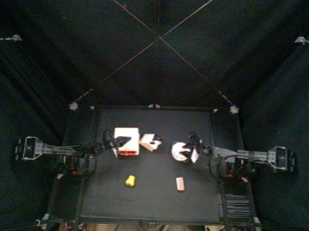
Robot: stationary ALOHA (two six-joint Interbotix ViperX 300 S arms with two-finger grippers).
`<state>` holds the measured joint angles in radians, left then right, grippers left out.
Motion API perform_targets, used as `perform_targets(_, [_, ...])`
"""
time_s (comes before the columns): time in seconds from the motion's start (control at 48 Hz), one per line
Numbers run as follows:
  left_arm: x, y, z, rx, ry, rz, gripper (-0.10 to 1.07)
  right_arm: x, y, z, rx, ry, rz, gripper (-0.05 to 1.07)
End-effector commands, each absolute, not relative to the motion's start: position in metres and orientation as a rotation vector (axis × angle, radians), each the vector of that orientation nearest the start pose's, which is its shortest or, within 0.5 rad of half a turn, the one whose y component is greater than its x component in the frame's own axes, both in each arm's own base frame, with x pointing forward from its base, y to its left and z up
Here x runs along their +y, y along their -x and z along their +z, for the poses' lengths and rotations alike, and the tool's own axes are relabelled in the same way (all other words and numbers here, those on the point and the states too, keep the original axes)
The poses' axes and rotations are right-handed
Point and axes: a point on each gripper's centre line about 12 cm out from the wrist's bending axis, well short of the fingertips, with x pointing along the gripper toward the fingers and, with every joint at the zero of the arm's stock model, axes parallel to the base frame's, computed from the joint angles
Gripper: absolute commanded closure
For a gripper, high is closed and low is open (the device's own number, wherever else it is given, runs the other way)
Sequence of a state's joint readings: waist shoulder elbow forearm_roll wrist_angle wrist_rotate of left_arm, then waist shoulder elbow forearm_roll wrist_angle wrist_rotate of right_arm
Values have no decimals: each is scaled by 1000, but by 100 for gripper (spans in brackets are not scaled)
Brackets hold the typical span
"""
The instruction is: Grab squash
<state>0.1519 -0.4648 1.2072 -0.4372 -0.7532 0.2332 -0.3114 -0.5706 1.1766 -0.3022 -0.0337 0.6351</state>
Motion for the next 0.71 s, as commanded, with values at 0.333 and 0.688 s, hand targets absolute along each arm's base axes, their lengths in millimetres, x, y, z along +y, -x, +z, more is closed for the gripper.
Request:
perform_targets(0.333, [49,-257,222,21,28,312,75,-72,-229,186,481,-411,-377,20])
perform_targets(0.688, [36,-269,217,180,25,216,67,-72,-230,185,487,-411,-376,20])
